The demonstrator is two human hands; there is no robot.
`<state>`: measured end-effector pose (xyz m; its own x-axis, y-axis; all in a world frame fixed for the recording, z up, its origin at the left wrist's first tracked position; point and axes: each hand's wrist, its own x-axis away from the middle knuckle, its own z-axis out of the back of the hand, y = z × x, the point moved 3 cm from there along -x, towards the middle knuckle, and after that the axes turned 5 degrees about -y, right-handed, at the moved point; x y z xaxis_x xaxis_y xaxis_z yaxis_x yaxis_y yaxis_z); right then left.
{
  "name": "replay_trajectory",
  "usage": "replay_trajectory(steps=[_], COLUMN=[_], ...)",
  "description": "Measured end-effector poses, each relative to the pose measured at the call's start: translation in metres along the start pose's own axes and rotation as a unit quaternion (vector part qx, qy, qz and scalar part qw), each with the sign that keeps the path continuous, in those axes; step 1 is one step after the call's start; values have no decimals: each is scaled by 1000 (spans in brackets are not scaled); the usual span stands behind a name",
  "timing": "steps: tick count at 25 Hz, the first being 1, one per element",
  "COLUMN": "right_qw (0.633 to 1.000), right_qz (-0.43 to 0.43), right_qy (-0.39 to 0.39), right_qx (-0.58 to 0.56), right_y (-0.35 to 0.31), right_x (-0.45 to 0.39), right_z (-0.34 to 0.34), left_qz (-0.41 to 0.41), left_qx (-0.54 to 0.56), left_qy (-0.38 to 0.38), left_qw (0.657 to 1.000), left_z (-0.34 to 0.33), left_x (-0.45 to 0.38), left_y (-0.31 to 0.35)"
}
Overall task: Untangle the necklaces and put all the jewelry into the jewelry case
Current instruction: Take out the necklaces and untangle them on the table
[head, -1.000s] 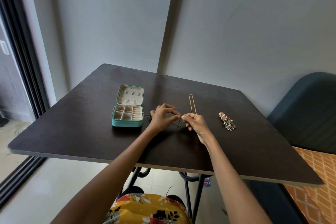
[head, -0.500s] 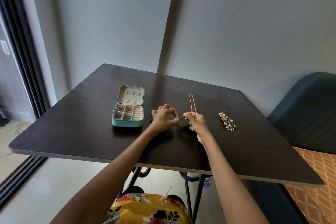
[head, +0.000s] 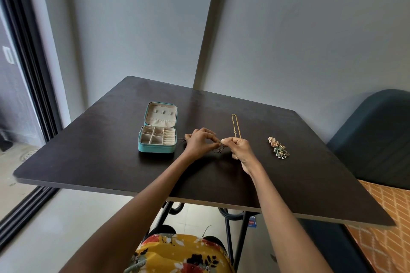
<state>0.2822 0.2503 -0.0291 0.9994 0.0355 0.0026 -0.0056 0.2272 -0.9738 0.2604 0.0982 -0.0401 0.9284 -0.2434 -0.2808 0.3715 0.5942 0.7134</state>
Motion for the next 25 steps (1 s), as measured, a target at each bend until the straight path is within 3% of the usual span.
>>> replay_trajectory(steps=[3, 11, 22, 25], right_qw=[1000, 998, 999, 999], right_qz=[1, 9, 11, 0], right_qy=[-15, -59, -41, -37], right_qx=[11, 10, -9, 2], right_y=[0, -1, 2, 4], right_x=[-1, 1, 1, -3], right_z=[-1, -2, 1, 3], left_qz=[14, -4, -6, 4], left_qx=[28, 287, 298, 250], left_qy=[-15, -77, -54, -24], left_qw=[999, 955, 953, 968], left_z=[-1, 0, 0, -2], left_x=[1, 2, -2, -1], left_y=[2, 2, -6, -8])
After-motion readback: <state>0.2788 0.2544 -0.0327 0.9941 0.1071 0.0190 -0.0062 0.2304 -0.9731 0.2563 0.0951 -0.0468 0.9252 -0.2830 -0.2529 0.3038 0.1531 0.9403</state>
